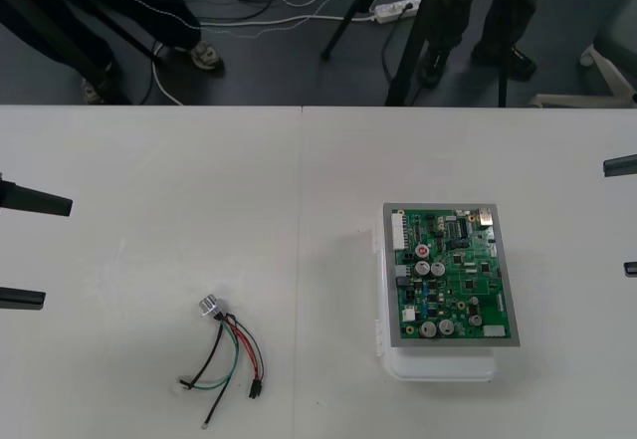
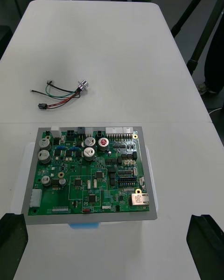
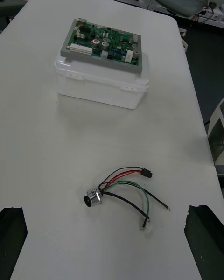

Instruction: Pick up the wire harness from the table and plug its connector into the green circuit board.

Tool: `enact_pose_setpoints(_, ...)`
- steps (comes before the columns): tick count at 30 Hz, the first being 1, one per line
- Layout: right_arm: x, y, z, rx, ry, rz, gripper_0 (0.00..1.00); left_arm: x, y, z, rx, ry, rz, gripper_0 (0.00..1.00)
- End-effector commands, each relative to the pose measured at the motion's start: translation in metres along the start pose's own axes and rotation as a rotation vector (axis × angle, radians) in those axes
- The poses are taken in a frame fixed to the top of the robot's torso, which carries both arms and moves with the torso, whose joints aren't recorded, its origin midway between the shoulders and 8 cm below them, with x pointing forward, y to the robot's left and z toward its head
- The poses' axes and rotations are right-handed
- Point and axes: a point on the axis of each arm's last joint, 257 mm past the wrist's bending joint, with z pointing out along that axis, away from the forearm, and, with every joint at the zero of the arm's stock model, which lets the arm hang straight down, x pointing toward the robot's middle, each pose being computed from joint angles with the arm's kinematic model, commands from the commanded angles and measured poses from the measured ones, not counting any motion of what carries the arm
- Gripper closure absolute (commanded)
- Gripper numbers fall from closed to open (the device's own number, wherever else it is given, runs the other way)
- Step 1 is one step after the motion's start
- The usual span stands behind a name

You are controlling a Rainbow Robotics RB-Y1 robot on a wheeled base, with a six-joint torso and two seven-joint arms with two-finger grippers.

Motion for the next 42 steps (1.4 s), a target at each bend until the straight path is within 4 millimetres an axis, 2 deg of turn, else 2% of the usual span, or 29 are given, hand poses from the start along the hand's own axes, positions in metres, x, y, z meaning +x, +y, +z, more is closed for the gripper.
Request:
enact_pose_setpoints(1, -0.006, 0.008, 0.003, -0.029, -0.009, -0.045, 0.00, 0.000, -0.009, -0.012, 0.028, 0.039, 0.069, 0.00)
enact_pose_setpoints(38, -0.006, 0.008, 0.003, -0.029, -0.009, -0.045, 0.00, 0.000, -0.009, -0.012, 0.028, 0.039, 0.069, 0.00)
enact_pose_setpoints(39, 0.005, 0.028, 0.023, -0.054, -0.058, 0.030, 0.00, 0.000, -0.009, -0.012, 0.028, 0.039, 0.069, 0.00)
enact_pose_setpoints(42, 0.005, 0.028, 0.026, -0.054, -0.070, 0.029, 0.00, 0.000, -0.009, -0.012, 0.028, 0.039, 0.069, 0.00)
